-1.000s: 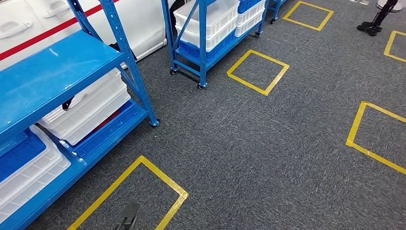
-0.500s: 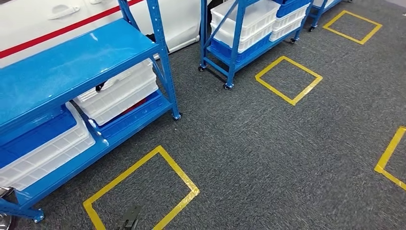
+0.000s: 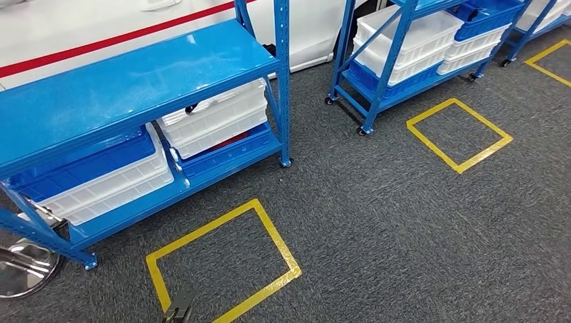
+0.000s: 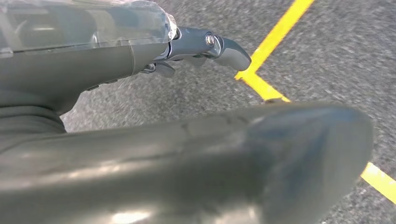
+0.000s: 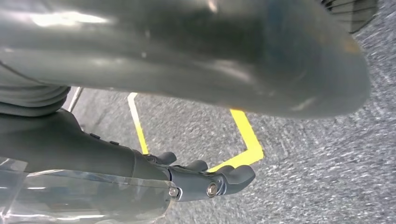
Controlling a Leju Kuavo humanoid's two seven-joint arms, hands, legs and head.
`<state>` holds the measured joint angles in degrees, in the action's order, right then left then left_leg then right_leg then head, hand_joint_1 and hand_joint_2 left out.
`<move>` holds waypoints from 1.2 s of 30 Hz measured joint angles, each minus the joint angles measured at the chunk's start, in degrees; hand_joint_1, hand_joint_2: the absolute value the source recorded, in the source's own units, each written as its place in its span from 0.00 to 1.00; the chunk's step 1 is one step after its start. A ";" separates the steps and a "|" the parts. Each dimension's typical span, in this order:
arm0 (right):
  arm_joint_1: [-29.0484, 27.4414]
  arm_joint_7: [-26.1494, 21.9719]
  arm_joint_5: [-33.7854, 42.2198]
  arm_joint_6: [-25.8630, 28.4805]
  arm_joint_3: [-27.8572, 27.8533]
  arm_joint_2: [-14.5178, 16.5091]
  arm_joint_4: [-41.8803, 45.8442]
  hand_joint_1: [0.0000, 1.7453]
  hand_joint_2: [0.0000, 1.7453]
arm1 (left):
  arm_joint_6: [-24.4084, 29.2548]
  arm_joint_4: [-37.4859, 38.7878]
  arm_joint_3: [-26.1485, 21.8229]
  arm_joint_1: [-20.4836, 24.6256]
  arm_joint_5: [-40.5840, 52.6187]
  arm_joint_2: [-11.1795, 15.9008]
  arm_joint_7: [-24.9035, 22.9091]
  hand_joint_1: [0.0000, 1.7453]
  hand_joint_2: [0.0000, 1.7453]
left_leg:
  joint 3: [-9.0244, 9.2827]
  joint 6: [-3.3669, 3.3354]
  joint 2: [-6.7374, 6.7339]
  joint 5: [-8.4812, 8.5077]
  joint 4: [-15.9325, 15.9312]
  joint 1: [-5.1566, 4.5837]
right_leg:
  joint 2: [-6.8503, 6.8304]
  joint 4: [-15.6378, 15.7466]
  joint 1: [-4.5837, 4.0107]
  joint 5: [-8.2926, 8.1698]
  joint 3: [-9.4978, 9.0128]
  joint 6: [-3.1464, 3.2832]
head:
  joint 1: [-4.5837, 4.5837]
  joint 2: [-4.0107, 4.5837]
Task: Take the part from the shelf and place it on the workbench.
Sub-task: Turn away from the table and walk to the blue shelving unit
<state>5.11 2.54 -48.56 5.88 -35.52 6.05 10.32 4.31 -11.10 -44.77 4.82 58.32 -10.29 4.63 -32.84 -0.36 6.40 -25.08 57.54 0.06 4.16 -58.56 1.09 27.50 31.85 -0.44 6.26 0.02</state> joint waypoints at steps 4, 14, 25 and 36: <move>0.35 0.43 -0.39 -0.34 0.00 0.11 0.01 0.00 0.00 | 0.61 0.00 -0.16 -0.55 -0.36 0.19 0.03 0.00 0.00 | -1.59 1.31 -2.06 -1.72 2.41 0.16 | -2.56 0.82 0.20 -0.58 -0.18 1.42 | 0.04 0.00; -0.12 0.40 -0.93 -0.23 -0.05 0.66 0.00 0.00 0.00 | 1.98 0.00 -0.48 -0.30 0.65 0.56 0.50 0.00 0.00 | 0.59 1.75 -10.39 -1.35 1.07 0.47 | -9.82 0.65 -0.45 0.33 -1.00 0.78 | 0.05 0.00; -0.43 0.13 -0.97 -0.05 -0.51 1.31 -0.02 0.00 0.00 | 2.62 0.00 -0.52 0.24 1.35 0.56 -0.14 0.00 0.00 | 0.81 -1.16 -3.62 -0.34 -0.48 0.20 | -4.32 -14.04 0.05 6.39 6.06 -1.02 | -0.01 0.00; -0.03 -0.13 -1.88 -0.13 -1.03 1.68 0.01 0.00 0.00 | 4.21 0.00 -0.67 0.25 1.68 0.56 -0.50 0.00 1.00 | -3.10 1.61 -3.76 -4.09 6.30 0.46 | -3.36 1.39 0.10 -1.12 -0.23 1.70 | 0.14 0.00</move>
<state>5.07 2.40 -50.44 5.75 -36.55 7.74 10.33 8.52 -11.10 -45.44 5.07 60.00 -9.73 4.13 -35.94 1.25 2.63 -29.17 63.84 0.52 0.80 -57.17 1.19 26.38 31.62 1.26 6.40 0.02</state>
